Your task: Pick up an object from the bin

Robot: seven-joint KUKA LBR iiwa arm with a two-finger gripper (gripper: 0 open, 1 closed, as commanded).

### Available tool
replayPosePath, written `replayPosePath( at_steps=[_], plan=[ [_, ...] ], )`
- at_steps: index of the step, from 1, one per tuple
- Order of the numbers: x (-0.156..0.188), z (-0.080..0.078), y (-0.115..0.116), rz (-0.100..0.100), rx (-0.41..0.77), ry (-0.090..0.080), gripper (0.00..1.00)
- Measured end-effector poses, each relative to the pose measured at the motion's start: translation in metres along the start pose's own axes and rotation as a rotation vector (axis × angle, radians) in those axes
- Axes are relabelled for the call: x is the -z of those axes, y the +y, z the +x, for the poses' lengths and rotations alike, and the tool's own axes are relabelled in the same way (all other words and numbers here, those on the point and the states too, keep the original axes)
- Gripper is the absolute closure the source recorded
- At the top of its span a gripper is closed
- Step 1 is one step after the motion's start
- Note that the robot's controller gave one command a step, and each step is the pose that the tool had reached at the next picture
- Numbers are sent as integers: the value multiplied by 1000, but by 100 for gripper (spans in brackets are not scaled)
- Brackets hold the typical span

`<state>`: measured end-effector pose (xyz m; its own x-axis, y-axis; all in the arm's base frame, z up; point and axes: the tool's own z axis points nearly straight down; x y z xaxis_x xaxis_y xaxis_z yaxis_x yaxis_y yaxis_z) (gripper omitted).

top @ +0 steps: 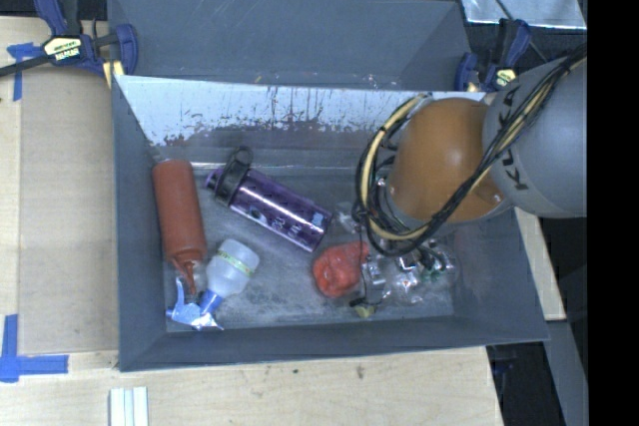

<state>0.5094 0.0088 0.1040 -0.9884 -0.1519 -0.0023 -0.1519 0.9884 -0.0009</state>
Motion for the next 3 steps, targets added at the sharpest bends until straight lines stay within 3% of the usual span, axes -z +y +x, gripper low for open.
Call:
replayPosePath(
  at_steps=[1, 2, 3],
  plan=[
    [-30, -7, -11, -1, -93, 3, 100],
    [-30, -7, -11, -1, -93, 3, 100],
    [142, 6, -40, 2, -48, -7, 100]
  ],
)
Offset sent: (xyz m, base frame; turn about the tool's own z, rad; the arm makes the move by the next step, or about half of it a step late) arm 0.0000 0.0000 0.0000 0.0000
